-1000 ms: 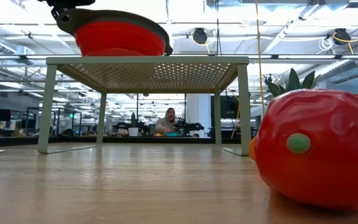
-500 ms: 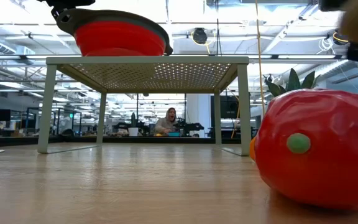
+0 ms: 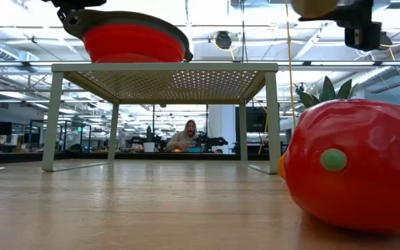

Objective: Pick & Place Fruit
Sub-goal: Put the kiwi into the strainer bowl on the shelf

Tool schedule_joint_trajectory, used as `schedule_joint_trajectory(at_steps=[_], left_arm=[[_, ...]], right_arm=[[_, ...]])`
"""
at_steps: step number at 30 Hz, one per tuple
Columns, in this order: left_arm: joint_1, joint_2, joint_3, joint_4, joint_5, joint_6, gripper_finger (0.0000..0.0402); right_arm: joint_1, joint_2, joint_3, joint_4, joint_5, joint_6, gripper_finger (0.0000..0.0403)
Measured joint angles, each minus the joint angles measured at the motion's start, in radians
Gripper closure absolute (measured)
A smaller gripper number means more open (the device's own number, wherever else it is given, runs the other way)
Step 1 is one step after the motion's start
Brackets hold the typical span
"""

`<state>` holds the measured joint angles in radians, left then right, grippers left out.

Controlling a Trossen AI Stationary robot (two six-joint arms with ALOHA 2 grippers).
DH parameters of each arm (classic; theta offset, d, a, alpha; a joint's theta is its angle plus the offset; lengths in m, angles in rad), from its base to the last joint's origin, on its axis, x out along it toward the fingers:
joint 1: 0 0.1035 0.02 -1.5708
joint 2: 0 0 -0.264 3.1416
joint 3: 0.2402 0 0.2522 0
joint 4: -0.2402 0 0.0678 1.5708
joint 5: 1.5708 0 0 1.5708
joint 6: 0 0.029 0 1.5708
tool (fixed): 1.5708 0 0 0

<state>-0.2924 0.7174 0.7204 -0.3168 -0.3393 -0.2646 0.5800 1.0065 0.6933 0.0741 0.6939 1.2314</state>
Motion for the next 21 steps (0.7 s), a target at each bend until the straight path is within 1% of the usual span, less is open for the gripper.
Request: schedule_joint_trajectory(at_steps=[6, 10, 16, 19, 21], left_arm=[[0.0, 0.0, 0.0, 0.0, 0.0, 0.0, 0.0382], [0.0, 0.0, 0.0, 0.0, 0.0, 0.0, 0.0382], [0.0, 0.0, 0.0, 0.0, 0.0, 0.0, 0.0382], [0.0, 0.0, 0.0, 0.0, 0.0, 0.0, 0.0382], [0.0, 0.0, 0.0, 0.0, 0.0, 0.015, 0.0382]], right_arm=[[-0.005, 0.0, 0.0, 0.061, 0.163, 0.014, 0.0206], [-0.005, 0.0, 0.001, 0.114, 0.245, 0.014, 0.0205], [-0.005, 0.0, 0.001, 0.14, 0.274, 0.007, 0.0205], [-0.005, 0.0, 0.001, 0.139, 0.269, -0.057, 0.0205], [-0.005, 0.0, 0.001, 0.14, 0.243, -0.142, 0.0205]])
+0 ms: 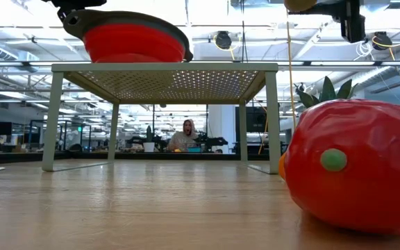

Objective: Pick & Place Fruit
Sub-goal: Put the kiwi into the strainer bowl on the shelf

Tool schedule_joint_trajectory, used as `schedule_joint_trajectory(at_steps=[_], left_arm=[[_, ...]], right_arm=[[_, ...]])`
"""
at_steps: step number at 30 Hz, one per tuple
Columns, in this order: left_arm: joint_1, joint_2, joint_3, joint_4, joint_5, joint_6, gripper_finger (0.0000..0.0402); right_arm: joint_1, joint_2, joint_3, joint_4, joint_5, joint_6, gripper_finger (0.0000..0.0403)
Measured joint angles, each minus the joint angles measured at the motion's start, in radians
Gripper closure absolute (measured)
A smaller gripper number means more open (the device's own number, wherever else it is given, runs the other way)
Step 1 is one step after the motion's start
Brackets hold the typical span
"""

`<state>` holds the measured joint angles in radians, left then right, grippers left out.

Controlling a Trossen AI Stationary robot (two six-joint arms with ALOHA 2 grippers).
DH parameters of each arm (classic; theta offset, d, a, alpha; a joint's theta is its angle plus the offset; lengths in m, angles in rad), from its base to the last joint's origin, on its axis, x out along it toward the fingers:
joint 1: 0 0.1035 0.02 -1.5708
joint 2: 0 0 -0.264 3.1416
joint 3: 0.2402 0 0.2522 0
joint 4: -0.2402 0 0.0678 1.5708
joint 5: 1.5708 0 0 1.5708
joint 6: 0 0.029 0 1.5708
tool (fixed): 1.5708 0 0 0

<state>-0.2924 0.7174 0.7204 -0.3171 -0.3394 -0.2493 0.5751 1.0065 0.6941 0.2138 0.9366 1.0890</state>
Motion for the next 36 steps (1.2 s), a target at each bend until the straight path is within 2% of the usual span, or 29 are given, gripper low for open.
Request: schedule_joint_trajectory(at_steps=[4, 8, 14, 22, 27, 32, 36], left_arm=[[0.0, 0.0, 0.0, 0.0, -0.001, 0.09, 0.0382], [0.0, 0.0, 0.0, 0.0, -0.001, 0.146, 0.0382], [0.0, 0.0, 0.0, 0.0, -0.001, 0.15, 0.0382], [0.0, 0.0, 0.0, 0.0, -0.001, 0.15, 0.0382], [0.0, 0.0, 0.0, 0.0, -0.001, 0.15, 0.0382], [0.0, 0.0, 0.0, 0.0, -0.001, 0.153, 0.0382], [0.0, 0.0, 0.0, 0.0, 0.0, 0.18, 0.0382]], right_arm=[[0.0, 0.0, 0.0, -0.001, -0.05, -0.213, 0.0205], [0.001, 0.0, 0.0, 0.0, -0.055, -0.442, 0.0204], [0.0, 0.0, 0.0, 0.0, -0.078, -0.808, 0.0204], [-0.01, 0.0, 0.0, 0.065, -0.078, -1.179, 0.0204], [-0.061, 0.0, 0.0, 0.128, -0.112, -1.243, 0.0204], [-0.151, 0.0, 0.0, 0.126, -0.295, -1.216, 0.0204], [-0.225, 0.0, 0.0, 0.126, -0.451, -1.133, 0.0204]])
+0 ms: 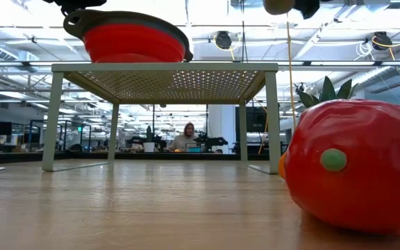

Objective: Pick & Place Fruit
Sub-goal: Put the kiwi into the strainer bowl on the shelf

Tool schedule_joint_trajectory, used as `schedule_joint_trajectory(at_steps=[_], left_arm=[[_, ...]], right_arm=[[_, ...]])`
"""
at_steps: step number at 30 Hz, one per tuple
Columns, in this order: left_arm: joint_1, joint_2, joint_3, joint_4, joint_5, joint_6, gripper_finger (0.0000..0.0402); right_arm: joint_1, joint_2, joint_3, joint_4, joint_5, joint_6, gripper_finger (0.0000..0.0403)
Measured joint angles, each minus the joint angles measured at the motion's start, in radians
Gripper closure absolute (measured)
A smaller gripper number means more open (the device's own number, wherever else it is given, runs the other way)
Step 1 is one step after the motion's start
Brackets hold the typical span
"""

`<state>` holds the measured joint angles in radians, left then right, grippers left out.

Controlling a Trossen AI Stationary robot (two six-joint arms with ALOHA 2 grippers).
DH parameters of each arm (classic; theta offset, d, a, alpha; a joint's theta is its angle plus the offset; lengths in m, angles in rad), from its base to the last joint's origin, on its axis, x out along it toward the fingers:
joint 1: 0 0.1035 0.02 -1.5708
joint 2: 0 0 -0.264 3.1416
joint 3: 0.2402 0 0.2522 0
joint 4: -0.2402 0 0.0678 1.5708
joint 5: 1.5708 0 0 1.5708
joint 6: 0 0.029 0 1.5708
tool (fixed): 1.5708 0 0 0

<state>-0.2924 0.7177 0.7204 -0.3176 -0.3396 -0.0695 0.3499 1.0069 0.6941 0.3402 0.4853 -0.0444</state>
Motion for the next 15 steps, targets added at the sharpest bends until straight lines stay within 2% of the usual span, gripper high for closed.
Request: schedule_joint_trajectory(at_steps=[9, 15], left_arm=[[0.0, 0.0, 0.0, 0.001, -0.001, -0.01, 0.0382], [0.0, -0.022, 0.0, 0.007, -0.002, -0.006, 0.0382]], right_arm=[[-0.154, 0.0, 0.0, 0.073, -0.397, 0.285, 0.0204], [-0.234, 0.0, 0.0, 0.171, -0.585, 0.42, 0.0204]])
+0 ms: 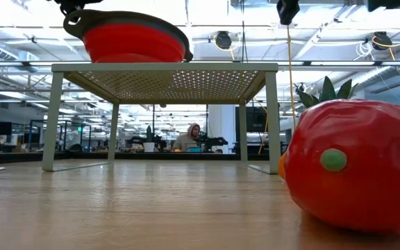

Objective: Pick & Place Fruit
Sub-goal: Put the kiwi into the strainer bowl on the shelf

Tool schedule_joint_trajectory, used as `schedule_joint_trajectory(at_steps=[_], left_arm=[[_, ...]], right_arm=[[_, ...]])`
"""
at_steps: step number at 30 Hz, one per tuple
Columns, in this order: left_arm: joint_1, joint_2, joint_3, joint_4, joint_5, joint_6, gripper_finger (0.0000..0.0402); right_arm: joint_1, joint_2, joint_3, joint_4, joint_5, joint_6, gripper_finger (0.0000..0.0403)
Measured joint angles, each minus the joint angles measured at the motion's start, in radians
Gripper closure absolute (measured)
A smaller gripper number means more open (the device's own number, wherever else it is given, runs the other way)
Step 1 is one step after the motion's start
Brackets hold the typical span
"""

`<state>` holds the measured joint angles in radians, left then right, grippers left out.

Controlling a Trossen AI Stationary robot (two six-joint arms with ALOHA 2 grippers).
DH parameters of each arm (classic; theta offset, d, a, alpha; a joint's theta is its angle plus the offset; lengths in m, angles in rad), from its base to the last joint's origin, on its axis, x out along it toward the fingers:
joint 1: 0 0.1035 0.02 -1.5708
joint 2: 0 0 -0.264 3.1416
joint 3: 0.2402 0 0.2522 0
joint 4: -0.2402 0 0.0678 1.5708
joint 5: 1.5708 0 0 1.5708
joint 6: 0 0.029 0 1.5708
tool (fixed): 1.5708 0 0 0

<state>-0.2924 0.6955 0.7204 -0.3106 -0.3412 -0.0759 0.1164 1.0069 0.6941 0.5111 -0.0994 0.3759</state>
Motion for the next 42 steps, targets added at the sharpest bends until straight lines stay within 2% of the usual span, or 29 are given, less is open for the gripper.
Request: schedule_joint_trajectory(at_steps=[7, 13, 24, 31, 36, 42], left_arm=[[0.0, -0.079, 0.0, -0.001, 0.0, 0.015, 0.0382], [0.0, -0.12, 0.0, -0.006, 0.0, 0.053, 0.0382], [0.0, -0.129, 0.0, -0.007, 0.0, 0.082, 0.0382], [0.0, -0.127, 0.0, 0.014, -0.001, 0.082, 0.0382], [0.001, -0.098, 0.0, 0.118, -0.001, 0.065, 0.0382], [0.001, -0.001, 0.001, 0.253, -0.038, 0.07, 0.0382]], right_arm=[[-0.067, 0.017, 0.0, 0.163, -0.166, 0.103, 0.0204], [-0.113, 0.071, 0.0, 0.372, -0.27, 0.188, 0.0204], [-0.145, 0.183, 0.0, 0.682, -0.299, 0.292, 0.0204], [-0.162, 0.202, 0.0, 0.684, -0.296, 0.292, 0.0204], [-0.189, 0.223, 0.0, 0.628, -0.245, 0.29, 0.0204], [-0.209, 0.278, 0.038, 0.529, -0.242, 0.289, 0.0204]])
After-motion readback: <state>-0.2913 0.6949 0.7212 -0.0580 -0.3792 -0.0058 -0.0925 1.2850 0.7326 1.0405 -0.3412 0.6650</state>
